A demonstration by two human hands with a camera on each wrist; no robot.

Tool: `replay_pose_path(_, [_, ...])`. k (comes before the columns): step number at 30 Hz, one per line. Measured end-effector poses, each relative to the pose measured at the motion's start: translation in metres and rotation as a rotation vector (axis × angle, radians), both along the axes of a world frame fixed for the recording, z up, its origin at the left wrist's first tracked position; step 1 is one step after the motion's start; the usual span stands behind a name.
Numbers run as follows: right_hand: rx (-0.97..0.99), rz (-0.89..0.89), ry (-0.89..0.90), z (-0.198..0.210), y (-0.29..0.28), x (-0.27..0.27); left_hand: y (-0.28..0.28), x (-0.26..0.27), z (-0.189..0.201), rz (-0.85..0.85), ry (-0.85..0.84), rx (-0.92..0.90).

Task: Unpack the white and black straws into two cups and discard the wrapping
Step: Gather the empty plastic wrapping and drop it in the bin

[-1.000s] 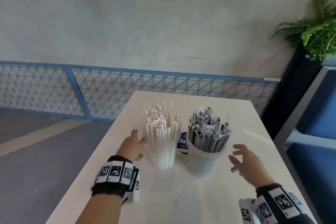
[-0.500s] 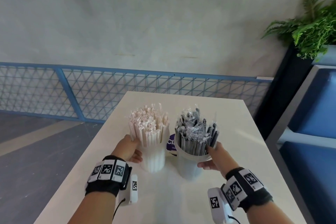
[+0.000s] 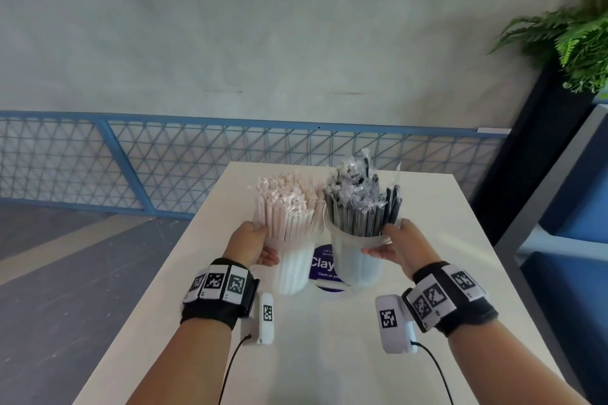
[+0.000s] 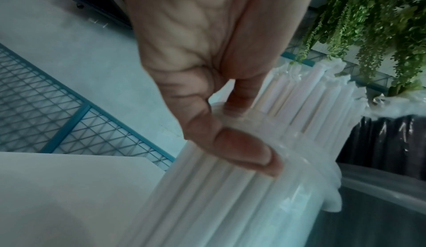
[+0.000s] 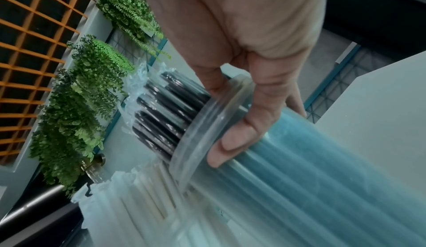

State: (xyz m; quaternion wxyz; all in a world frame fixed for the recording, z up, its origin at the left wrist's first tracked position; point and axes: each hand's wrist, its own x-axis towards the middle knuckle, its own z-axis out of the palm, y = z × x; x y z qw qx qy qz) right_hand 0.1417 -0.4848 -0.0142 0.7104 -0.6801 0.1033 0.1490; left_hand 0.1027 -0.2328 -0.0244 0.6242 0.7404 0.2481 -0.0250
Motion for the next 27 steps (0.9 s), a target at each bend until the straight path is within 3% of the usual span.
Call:
replay_pose_path(8, [0.130,-0.118,-0.066,0.013,0.020,0.074,-0.009,0.077,0.014,0.063,-0.116,-0.080])
replay_pose_path(15, [0.123,-0.230,-0.054,-0.004,0.028,0.130,-0.011,0.134,0.008,0.100,-0.121,-0.119])
replay_pose_path(21, [0.074,-0.257,0.021,-0.034,0.027,0.150,-0.010,0.155,-0.015,0.126,-0.065,-0.159])
replay_pose_path(27, [0.047,-0.243,0.039,-0.036,0.028,0.155,-0.010,0.158,-0.023,0.148,-0.037,-0.151])
